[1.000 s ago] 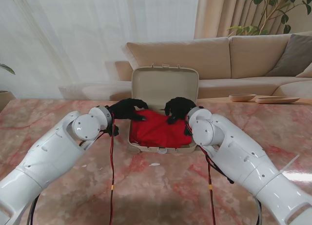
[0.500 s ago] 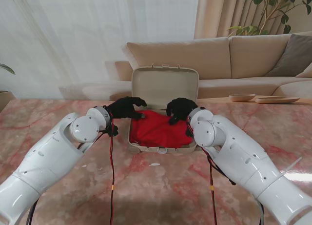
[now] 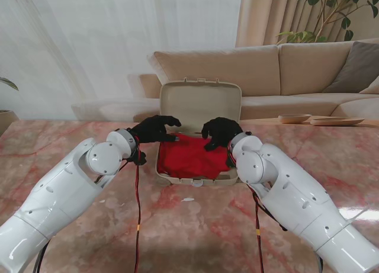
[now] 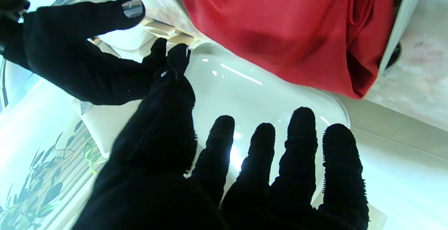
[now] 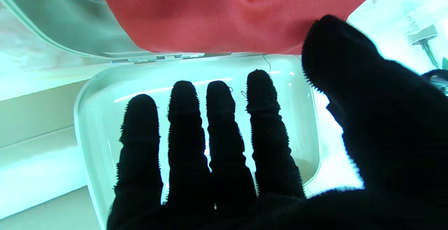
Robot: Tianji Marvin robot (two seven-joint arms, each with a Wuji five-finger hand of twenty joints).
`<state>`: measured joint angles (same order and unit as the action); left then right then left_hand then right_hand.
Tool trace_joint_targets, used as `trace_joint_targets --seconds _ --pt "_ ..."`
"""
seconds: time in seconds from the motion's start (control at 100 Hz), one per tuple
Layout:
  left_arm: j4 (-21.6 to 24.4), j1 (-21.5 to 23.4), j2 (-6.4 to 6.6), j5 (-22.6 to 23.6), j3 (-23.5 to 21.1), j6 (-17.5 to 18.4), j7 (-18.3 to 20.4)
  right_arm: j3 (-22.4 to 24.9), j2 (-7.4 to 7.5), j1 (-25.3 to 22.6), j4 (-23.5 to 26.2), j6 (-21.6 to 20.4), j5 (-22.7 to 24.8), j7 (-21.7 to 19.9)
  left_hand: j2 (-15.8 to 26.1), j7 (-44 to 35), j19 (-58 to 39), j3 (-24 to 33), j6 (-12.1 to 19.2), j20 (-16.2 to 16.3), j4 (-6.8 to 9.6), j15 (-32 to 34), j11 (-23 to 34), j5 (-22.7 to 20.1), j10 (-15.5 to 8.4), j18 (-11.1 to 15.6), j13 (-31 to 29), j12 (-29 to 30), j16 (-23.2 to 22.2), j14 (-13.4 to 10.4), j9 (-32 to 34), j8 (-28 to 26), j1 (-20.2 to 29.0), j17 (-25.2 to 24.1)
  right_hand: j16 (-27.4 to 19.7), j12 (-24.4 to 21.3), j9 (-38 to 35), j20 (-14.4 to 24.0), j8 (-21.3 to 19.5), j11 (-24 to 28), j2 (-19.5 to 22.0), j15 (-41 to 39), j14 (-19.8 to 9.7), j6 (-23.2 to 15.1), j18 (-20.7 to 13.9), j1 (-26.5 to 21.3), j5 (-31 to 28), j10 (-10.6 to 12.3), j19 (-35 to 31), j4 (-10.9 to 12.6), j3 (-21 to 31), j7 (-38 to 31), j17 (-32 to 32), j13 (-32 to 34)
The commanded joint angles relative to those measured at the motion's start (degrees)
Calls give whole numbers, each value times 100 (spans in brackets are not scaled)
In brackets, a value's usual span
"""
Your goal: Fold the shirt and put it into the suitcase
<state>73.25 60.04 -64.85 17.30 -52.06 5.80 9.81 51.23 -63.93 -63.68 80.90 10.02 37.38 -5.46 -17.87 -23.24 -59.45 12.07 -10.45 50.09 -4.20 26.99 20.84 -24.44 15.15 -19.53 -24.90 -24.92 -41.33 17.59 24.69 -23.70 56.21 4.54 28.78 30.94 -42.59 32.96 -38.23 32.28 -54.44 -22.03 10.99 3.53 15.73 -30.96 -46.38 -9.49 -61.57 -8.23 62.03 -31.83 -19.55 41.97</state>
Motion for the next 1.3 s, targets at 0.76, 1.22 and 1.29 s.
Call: trace_joint_targets --seconds 0.76,1.22,1.29 --pt "-1313 -704 -270 -413 1100 588 244 60 40 -269 -141 -245 -104 -99 984 106 58 -1235 126 -39 195 -57 -21 18 -16 -24 62 17 10 214 150 11 399 -97 -145 -41 3 -113 -114 -112 283 69 55 -4 101 188 44 -73 -128 241 -141 73 82 -224" --pt "-1810 -897 -472 -1144 1472 901 539 91 76 -320 -145 -246 -135 -246 1056 90 101 -1290 140 -71 209 -45 6 9 -10 -66 -27 4 46 280 227 -15 447 -71 -144 -40 -78 -96 -124 -173 485 100 63 -82 122 269 -2 -50 -106 270 -231 61 120 -234" --pt "-1817 -913 -470 -1151 1495 937 563 89 79 -323 -158 -253 -143 -261 1062 83 102 -1295 147 -73 208 -47 8 7 -12 -66 -25 5 52 274 236 -20 443 -71 -144 -38 -70 -94 -124 -179 517 105 62 -87 117 281 0 -41 -103 273 -249 61 124 -240"
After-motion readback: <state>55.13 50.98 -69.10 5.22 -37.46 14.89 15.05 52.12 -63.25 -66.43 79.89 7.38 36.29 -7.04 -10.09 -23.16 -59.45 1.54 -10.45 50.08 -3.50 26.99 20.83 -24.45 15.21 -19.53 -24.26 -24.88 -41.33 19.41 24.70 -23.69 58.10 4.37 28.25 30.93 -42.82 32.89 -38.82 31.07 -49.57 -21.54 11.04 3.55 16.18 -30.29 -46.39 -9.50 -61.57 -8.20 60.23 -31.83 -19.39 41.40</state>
